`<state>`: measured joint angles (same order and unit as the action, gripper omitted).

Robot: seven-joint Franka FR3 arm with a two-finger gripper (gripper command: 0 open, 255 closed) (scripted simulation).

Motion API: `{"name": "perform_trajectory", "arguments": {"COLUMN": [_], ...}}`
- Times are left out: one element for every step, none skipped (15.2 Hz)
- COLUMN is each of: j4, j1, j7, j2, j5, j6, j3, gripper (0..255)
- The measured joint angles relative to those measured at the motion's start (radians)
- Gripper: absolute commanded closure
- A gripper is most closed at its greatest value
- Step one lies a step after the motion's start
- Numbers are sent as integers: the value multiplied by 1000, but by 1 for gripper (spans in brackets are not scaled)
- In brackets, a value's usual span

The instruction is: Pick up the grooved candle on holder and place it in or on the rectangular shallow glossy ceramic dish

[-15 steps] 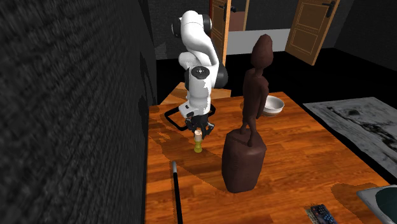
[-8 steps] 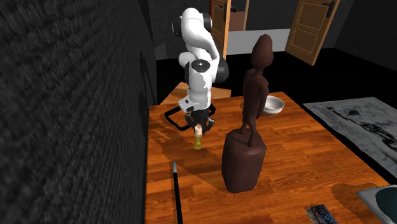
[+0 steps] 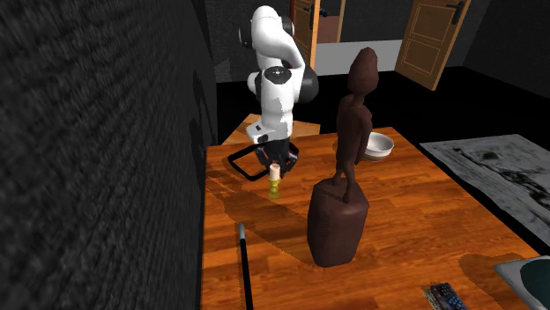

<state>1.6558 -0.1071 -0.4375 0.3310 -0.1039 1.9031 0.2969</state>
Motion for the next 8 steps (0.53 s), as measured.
{"name": "perform_trajectory", "arguments": {"j4": [-8, -19, -26, -38, -49, -60, -67, -75], "j1": [1, 1, 1, 0, -1, -2, -1, -1], "j7": [2, 3, 3, 3, 3, 3, 5, 5], "j2": [-4, -8, -10, -12, -15, -17, -21, -24], "j5": [2, 3, 4, 5, 6, 7, 8, 9], "j6": [-13, -26, -36, -50, -63, -76, -87, -98], "j3": [0, 1, 1, 2, 3, 3, 4, 4], "gripper": [255, 255, 255, 255, 255, 255, 255, 255]}}
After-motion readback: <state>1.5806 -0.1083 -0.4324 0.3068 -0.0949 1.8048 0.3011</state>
